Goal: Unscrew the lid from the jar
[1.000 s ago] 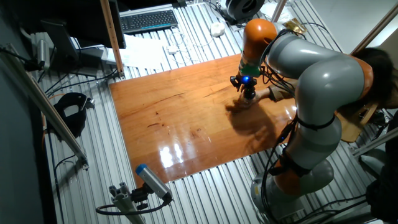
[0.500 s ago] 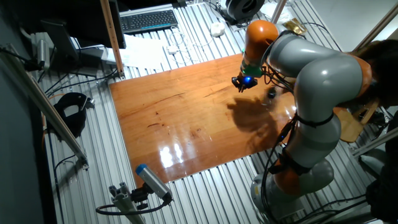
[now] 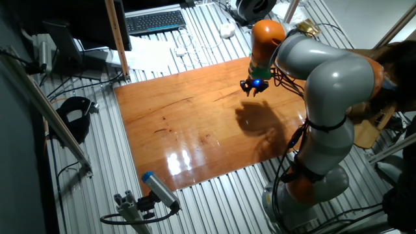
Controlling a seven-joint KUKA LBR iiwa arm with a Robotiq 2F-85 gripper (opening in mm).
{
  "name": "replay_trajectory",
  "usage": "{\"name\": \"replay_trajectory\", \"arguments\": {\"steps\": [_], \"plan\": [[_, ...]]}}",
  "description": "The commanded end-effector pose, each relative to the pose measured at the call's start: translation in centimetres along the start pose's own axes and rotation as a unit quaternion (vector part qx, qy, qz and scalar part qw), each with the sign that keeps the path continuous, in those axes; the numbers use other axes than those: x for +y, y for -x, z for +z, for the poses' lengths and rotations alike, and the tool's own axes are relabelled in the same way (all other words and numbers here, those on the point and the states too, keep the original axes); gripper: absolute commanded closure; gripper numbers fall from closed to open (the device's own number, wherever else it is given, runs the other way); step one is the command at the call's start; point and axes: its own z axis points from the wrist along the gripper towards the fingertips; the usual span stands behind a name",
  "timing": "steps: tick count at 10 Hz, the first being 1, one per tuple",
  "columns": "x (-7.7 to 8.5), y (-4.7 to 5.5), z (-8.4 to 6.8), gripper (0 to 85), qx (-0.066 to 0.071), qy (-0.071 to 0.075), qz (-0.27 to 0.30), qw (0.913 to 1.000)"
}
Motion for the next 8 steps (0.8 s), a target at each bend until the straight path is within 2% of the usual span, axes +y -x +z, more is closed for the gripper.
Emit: {"name": "replay_trajectory", "arguments": {"steps": [1, 3, 4, 6, 8], "plan": [[0.4, 0.0, 0.0, 51.0, 0.001, 0.001, -0.012, 0.9999], [1.7, 0.0, -0.1, 51.0, 0.004, 0.006, -0.025, 0.9997], [2.5, -0.1, 0.1, 51.0, -0.001, 0.005, -0.027, 0.9996], [2.8, -0.4, 0.6, 51.0, -0.008, 0.006, -0.027, 0.9996], [2.9, -0.4, 0.7, 51.0, -0.007, 0.005, -0.023, 0.9997]]}}
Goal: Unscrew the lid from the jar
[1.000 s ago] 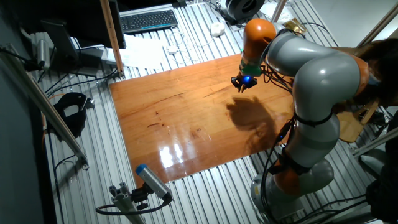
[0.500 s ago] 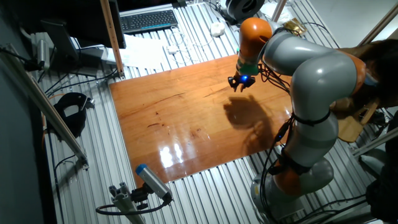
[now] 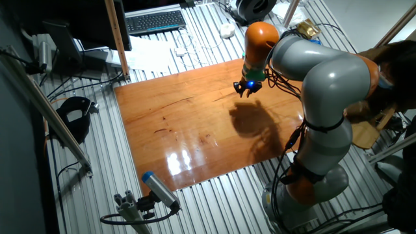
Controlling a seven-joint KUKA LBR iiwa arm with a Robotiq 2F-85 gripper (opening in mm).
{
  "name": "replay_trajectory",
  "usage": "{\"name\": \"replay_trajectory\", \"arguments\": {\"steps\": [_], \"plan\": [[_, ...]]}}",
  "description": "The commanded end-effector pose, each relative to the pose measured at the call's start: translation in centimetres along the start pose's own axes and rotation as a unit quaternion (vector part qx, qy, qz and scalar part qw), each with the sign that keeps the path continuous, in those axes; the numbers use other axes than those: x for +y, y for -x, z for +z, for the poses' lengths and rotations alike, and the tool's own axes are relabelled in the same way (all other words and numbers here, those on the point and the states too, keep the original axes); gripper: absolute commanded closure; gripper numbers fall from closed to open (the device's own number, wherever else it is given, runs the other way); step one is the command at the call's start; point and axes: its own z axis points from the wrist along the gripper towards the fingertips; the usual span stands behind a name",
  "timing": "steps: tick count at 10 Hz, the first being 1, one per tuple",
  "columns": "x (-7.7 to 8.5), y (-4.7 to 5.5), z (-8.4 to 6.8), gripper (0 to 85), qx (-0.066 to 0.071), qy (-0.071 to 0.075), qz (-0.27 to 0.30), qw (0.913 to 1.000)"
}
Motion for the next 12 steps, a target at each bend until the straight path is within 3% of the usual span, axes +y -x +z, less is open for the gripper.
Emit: {"name": "replay_trajectory", "arguments": {"steps": [1, 9, 10, 12], "plan": [[0.0, 0.0, 0.0, 51.0, 0.003, -0.002, 0.003, 1.0], [0.2, 0.0, 0.1, 51.0, 0.008, 0.0, 0.02, 0.9998], [0.6, 0.0, 0.0, 51.0, 0.015, 0.001, 0.023, 0.9996], [2.2, -0.6, -0.9, 51.0, 0.016, -0.011, 0.042, 0.9989]]}}
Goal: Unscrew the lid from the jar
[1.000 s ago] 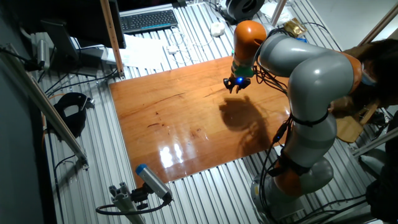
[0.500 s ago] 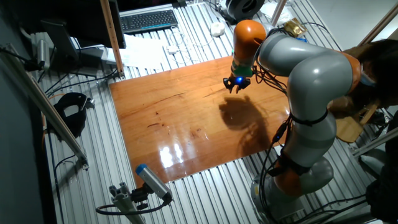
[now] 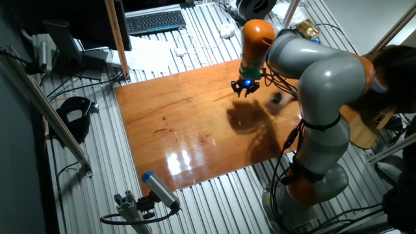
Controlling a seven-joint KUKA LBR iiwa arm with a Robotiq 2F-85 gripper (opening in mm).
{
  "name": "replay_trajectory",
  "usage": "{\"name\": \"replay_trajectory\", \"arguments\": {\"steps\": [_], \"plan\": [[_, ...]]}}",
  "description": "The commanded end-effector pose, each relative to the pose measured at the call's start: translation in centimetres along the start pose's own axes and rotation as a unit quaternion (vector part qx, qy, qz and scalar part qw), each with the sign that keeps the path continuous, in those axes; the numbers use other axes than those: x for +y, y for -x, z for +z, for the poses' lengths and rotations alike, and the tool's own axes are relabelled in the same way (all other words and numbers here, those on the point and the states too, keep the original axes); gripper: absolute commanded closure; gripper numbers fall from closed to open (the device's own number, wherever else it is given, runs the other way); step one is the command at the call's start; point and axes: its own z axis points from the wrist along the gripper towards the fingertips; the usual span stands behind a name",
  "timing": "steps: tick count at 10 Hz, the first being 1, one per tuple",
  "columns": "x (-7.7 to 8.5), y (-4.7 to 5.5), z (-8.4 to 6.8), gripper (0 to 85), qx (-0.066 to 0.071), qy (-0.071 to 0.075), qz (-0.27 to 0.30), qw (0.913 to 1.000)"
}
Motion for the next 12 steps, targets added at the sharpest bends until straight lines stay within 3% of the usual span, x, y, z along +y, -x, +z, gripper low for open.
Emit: {"name": "replay_trajectory", "arguments": {"steps": [1, 2, 3, 4, 5, 6, 8, 9, 11, 12], "plan": [[0.6, -0.4, -0.6, 34.0, 0.002, -0.004, 0.012, 0.9999], [1.0, -0.5, -1.2, 34.0, 0.004, -0.007, 0.03, 0.9995], [0.7, -0.4, -1.7, 17.0, 0.004, -0.01, 0.037, 0.9993], [0.4, -0.4, -2.3, 17.0, 0.004, -0.01, 0.049, 0.9987], [-0.1, -0.4, -3.0, 17.0, 0.001, -0.023, 0.049, 0.9986], [-0.8, -0.4, -3.8, 0.0, 0.006, -0.027, 0.048, 0.9984], [-2.8, 0.2, -5.4, 0.0, 0.018, -0.03, 0.034, 0.9988], [-3.7, 0.4, -5.4, 0.0, 0.018, -0.026, 0.029, 0.9991], [-4.6, 0.8, -4.9, 0.0, 0.008, -0.021, 0.022, 0.9995], [-4.9, 0.9, -4.4, 0.0, -0.007, -0.014, 0.017, 0.9997]]}}
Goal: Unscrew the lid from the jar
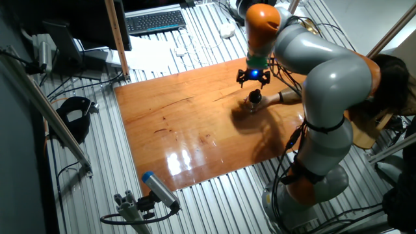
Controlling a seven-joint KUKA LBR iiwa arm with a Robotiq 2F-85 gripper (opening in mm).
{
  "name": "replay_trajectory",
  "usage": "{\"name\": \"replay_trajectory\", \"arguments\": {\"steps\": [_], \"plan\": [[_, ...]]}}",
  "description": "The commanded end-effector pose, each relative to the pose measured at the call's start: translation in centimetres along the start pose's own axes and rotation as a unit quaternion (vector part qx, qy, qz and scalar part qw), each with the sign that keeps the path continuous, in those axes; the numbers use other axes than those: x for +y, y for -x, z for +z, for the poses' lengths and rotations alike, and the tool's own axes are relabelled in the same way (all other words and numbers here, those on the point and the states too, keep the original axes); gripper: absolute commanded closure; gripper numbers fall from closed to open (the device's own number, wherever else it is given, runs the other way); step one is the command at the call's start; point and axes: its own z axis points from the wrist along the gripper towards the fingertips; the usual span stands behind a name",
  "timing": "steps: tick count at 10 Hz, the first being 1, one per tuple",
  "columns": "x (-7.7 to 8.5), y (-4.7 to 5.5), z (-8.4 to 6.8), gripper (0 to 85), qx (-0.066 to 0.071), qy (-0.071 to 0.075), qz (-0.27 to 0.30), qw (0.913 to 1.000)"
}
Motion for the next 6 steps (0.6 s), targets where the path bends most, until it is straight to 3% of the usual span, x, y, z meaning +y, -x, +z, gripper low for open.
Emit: {"name": "replay_trajectory", "arguments": {"steps": [1, 3, 6], "plan": [[-0.2, 0.0, 0.3, 0.0, -0.017, -0.006, -0.014, 0.9997], [-0.7, 0.2, 0.7, 0.0, -0.024, -0.01, -0.032, 0.9992], [-1.6, 0.3, 2.3, 0.0, -0.037, 0.0, -0.04, 0.9985]]}}
